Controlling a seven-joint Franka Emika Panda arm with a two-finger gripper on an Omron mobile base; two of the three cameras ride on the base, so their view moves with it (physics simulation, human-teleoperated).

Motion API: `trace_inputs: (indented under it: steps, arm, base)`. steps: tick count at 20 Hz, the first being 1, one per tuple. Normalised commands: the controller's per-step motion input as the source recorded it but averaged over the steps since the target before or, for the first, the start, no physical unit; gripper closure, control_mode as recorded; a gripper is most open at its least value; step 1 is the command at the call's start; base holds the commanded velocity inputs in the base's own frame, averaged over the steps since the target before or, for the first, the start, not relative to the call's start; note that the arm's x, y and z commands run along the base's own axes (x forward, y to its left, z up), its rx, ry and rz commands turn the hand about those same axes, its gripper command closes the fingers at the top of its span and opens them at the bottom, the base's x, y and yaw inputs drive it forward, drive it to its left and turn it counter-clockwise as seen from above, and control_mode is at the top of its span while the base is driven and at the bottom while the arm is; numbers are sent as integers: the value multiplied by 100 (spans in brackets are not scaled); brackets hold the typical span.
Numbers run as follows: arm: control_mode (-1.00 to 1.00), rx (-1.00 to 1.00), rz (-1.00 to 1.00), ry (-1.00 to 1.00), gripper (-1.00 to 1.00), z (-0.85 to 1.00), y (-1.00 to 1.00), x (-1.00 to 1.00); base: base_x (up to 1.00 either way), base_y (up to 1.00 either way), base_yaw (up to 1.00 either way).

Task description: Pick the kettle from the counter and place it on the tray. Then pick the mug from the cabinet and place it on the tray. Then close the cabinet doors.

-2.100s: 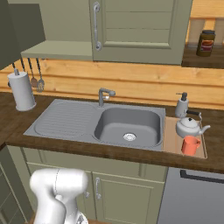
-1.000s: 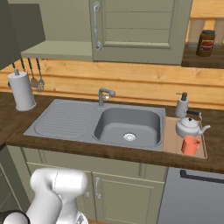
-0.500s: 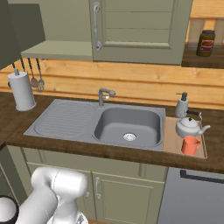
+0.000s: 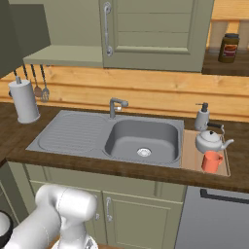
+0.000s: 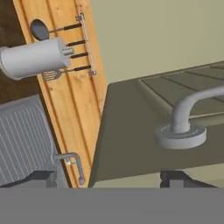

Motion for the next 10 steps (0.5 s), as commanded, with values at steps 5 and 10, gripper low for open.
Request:
trace_inputs:
  steps: [5, 10]
  arm:
    - [-100, 0, -2, -5, -100, 0, -80, 8]
    - [-100, 0, 0, -10, -100, 0, -84, 12]
  base:
    - [0, 0, 0]
    - [0, 0, 0]
